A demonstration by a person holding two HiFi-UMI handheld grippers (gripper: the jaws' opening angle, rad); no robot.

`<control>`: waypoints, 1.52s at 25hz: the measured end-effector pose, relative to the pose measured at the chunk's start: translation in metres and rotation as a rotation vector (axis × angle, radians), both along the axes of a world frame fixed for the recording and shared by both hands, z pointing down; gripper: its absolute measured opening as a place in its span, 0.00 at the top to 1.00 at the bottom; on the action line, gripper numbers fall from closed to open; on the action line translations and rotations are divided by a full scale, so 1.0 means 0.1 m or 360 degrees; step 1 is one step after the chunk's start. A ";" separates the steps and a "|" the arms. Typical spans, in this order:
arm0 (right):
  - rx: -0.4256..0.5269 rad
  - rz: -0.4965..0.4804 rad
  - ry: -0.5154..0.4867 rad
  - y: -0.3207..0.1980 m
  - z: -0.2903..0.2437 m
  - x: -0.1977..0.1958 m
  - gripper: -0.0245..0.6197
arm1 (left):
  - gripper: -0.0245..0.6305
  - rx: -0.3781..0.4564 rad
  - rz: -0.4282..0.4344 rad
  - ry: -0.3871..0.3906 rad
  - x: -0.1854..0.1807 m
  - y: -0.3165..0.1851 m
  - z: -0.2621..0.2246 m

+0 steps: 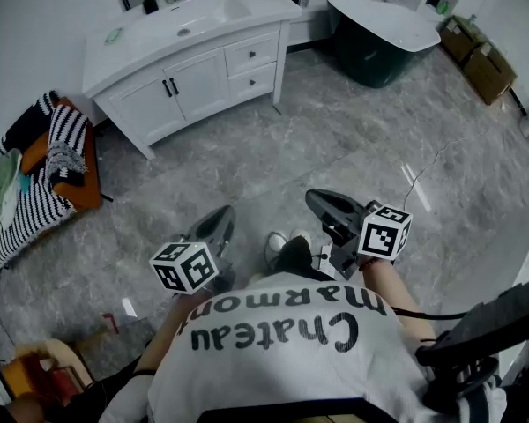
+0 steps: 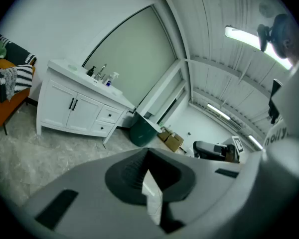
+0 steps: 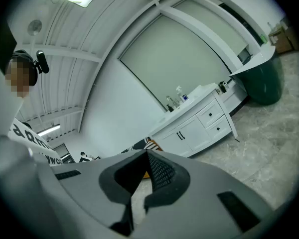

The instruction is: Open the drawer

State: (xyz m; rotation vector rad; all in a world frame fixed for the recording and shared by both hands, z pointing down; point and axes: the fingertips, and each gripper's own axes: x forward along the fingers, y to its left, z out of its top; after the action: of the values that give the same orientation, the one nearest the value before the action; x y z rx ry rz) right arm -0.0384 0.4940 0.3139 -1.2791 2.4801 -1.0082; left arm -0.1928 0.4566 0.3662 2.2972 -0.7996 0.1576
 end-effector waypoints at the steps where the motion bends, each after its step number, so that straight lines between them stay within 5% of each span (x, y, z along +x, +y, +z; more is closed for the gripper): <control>1: 0.0001 -0.0002 0.0000 0.01 -0.01 -0.01 0.96 | 0.95 -0.0003 -0.0002 0.0000 -0.01 0.01 0.00; 16: 0.0120 -0.0003 -0.0039 -0.07 -0.18 -0.12 0.96 | 0.95 0.0073 -0.0001 0.0021 -0.15 -0.04 -0.12; 22: 0.0041 -0.0034 0.0025 -0.27 -0.01 -0.12 0.96 | 0.95 0.0065 -0.0005 0.0044 -0.22 -0.14 -0.15; 28: 0.0043 -0.0100 0.0056 -0.86 0.05 -0.13 0.96 | 0.95 0.0177 -0.0153 0.0064 -0.37 -0.53 -0.21; 33: 0.0053 -0.0140 0.0055 -1.58 0.01 -0.03 0.96 | 0.95 0.0298 -0.0224 -0.0080 -0.38 -1.11 -0.28; 38: 0.0055 -0.0203 0.0090 -2.31 -0.06 0.15 0.96 | 0.95 0.0431 -0.0136 -0.0167 -0.14 -1.67 -0.38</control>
State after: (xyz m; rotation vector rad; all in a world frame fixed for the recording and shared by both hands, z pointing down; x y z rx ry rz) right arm -0.0232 0.2633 0.3082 -1.1675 2.6393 -0.9645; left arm -0.2070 0.2897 0.3284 2.5181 -1.0249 0.1398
